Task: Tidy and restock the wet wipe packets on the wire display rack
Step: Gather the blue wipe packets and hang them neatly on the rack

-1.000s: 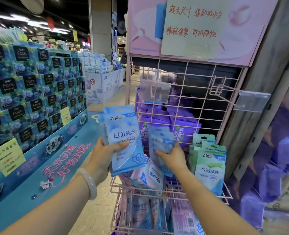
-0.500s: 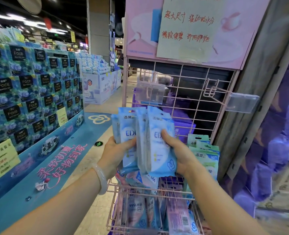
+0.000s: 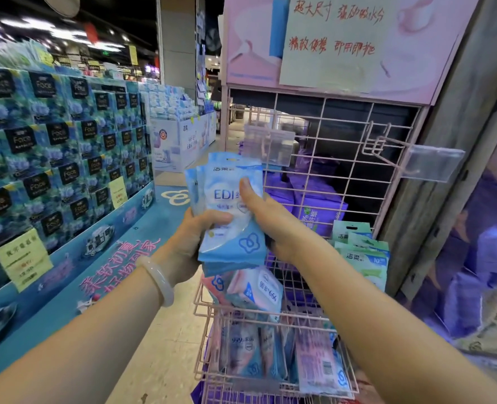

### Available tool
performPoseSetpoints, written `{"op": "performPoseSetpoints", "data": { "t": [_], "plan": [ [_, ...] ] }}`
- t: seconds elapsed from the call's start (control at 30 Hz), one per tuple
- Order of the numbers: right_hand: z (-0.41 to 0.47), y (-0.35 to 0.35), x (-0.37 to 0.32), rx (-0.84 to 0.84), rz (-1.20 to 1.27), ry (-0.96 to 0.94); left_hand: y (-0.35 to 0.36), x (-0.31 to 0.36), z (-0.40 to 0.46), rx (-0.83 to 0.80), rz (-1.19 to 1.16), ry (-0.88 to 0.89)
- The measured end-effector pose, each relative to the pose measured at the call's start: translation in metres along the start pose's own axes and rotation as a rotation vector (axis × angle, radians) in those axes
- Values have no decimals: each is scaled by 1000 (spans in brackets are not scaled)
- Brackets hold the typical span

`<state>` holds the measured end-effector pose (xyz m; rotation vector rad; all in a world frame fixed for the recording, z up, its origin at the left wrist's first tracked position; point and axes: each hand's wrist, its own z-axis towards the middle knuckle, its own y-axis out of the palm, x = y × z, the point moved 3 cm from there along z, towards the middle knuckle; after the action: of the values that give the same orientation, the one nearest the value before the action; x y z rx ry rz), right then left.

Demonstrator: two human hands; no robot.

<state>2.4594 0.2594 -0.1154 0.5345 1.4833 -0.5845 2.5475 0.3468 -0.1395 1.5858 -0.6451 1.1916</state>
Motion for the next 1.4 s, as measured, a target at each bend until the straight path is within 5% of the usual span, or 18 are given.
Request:
{"op": "performPoseSetpoints", "data": {
  "t": [0.1, 0.23, 0.3, 0.57, 0.7, 0.77, 0.87, 1.03, 1.3, 1.4],
  "plan": [
    [-2, -16, 14, -64, -105, 12, -19, 0, -2, 49, -46, 53],
    [-13, -45, 78, -193, -862, 120, -40, 3, -5, 127, -38, 117],
    [-18, -40, 108, -258, -875, 147, -45, 2, -6, 143, -59, 118],
    [-9, -43, 95, -82, -753, -109, -49, -2, -6, 126, -16, 126],
    [5, -75, 85, -78, -1335, 99, -53, -3, -9, 148, -6, 119],
    [8, -72, 86, -137, -1432, 136, -56, -4, -11, 158, -3, 111],
    [20, -37, 86, -248, -1348, -101, -59, -5, -11, 171, 5, 110],
    [38, 11, 121, -470, -1774, -299, -62, -6, -14, 189, -2, 110],
    [28, -8, 62, -102, -1142, -388, -80, -3, -11, 197, -74, 98],
    [26, -27, 26, -106, -1187, -329, -80, -4, -8, 174, -113, 100]
  ]
}}
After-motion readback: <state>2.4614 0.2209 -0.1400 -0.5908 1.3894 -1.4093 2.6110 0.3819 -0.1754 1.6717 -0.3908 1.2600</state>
